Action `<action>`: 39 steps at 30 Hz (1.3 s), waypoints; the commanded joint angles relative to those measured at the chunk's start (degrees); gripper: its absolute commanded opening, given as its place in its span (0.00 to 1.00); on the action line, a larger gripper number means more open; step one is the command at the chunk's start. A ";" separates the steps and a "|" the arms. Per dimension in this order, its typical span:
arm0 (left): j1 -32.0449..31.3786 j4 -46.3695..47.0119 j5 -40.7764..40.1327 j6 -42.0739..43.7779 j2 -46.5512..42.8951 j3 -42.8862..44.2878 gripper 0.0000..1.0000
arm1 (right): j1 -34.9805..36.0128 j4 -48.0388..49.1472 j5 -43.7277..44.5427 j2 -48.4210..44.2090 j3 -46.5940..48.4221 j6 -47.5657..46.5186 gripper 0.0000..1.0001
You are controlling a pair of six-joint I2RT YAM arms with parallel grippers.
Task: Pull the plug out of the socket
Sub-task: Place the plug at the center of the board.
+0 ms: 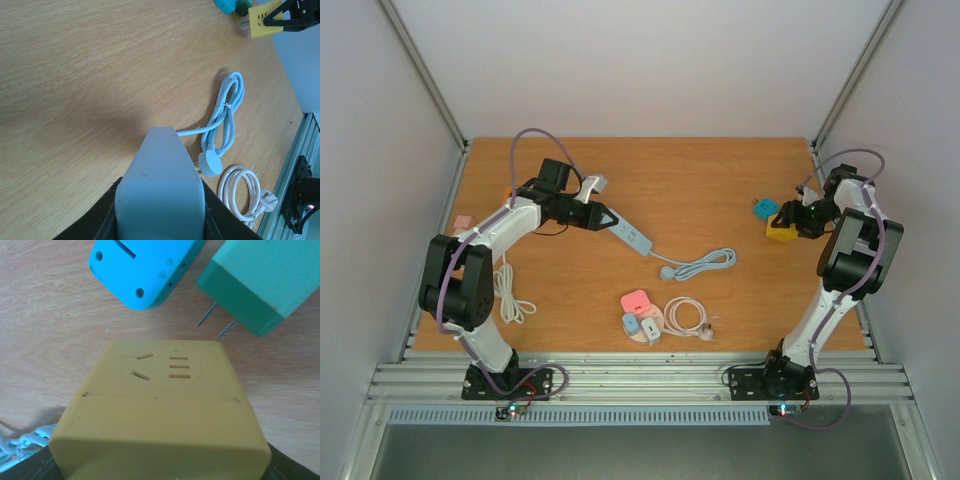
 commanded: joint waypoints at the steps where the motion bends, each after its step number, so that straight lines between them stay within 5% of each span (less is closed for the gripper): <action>1: 0.08 0.55 -0.51 1.03 0.12 0.15 0.00 | -0.22 -1.44 1.34 -0.09 1.50 -0.40 0.39; 10: -0.03 0.70 -0.13 0.94 0.29 0.07 0.00 | -0.21 0.75 7.01 -2.91 -0.23 -0.99 0.75; 12: 0.01 0.74 -0.08 0.94 0.30 0.07 0.00 | -0.20 1.07 7.77 -3.42 -0.40 -1.10 0.97; 26: -0.29 0.72 -0.12 0.91 0.64 0.15 0.00 | 2.07 4.44 11.88 -13.15 -4.33 -2.91 0.98; 33: -0.59 0.63 0.97 1.16 0.42 0.34 0.01 | 10.14 6.72 16.67 -21.15 -9.73 -6.22 0.98; 39: -0.70 1.23 4.45 1.38 -0.84 -0.10 0.00 | 19.35 9.11 6.98 -28.58 -14.53 -11.05 0.98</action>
